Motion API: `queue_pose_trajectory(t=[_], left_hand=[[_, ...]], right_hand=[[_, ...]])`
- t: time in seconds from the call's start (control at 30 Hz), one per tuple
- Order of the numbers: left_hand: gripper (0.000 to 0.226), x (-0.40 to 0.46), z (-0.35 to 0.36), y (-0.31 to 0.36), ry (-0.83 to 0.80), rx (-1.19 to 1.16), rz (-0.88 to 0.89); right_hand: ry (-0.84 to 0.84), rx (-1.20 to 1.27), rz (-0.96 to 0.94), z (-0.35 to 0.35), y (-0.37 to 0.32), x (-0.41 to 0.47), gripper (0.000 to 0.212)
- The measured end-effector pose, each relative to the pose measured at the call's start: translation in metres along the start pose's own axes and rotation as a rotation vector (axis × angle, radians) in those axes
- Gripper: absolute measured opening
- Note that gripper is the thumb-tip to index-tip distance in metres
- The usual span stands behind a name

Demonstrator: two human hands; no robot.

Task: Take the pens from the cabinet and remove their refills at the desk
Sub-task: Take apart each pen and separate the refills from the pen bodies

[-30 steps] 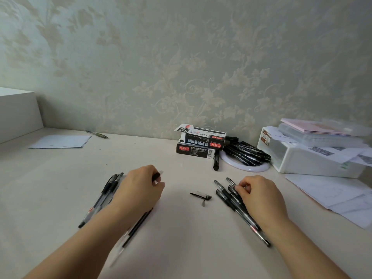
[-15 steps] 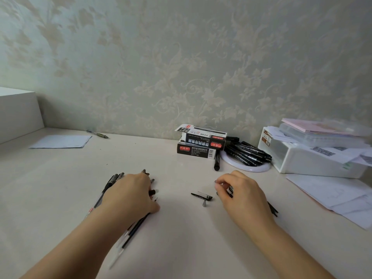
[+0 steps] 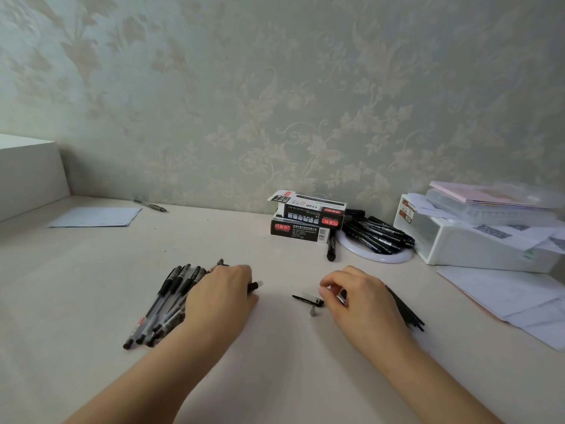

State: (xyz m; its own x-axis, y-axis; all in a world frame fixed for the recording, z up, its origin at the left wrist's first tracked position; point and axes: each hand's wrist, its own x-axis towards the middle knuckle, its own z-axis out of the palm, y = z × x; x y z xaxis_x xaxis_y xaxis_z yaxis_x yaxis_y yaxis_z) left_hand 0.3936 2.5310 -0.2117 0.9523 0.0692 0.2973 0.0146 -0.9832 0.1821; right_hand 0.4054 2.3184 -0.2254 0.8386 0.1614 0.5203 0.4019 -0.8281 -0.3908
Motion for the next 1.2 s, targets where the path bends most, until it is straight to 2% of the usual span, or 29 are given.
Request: queue_pose_trajectory(t=[0.43,0.63,0.7,0.77,0.83,0.9,0.93,1.03,1.1,1.2], left_hand=[[0.013,-0.005,-0.001,-0.004,-0.051,0.055,0.013],[0.034,-0.005,-0.002,-0.001,-0.033,0.07,0.011],[0.035,-0.003,-0.005,0.003,0.054,-0.102,0.038],[0.03,0.0,-0.008,0.011,0.088,-0.461,0.089],[0.029,-0.002,-0.01,0.021,0.058,-0.808,0.136],[0.028,-0.005,-0.009,0.029,0.002,-0.985,0.155],[0.026,-0.007,-0.008,0.031,-0.029,-1.025,0.156],[0.021,-0.006,-0.005,0.031,-0.085,-1.081,0.135],[0.016,-0.005,-0.004,0.028,-0.095,-1.074,0.105],[0.014,-0.006,-0.003,0.025,-0.216,-1.082,0.105]], right_hand=[[-0.025,0.004,-0.011,0.0,-0.001,-0.001,0.007],[-0.038,0.036,0.011,0.0,-0.003,-0.001,0.007],[-0.014,0.188,0.047,-0.001,-0.009,0.0,0.006],[-0.052,0.459,0.137,-0.003,-0.017,0.0,0.005],[-0.225,0.708,0.2,-0.004,-0.027,-0.001,0.009],[-0.391,0.835,0.21,-0.003,-0.034,-0.005,0.024],[-0.433,0.884,0.216,-0.003,-0.036,-0.006,0.027],[-0.43,0.99,0.279,-0.002,-0.038,-0.006,0.018],[-0.334,1.016,0.348,-0.002,-0.038,-0.004,0.019],[-0.132,1.168,0.454,-0.005,-0.034,0.0,0.024]])
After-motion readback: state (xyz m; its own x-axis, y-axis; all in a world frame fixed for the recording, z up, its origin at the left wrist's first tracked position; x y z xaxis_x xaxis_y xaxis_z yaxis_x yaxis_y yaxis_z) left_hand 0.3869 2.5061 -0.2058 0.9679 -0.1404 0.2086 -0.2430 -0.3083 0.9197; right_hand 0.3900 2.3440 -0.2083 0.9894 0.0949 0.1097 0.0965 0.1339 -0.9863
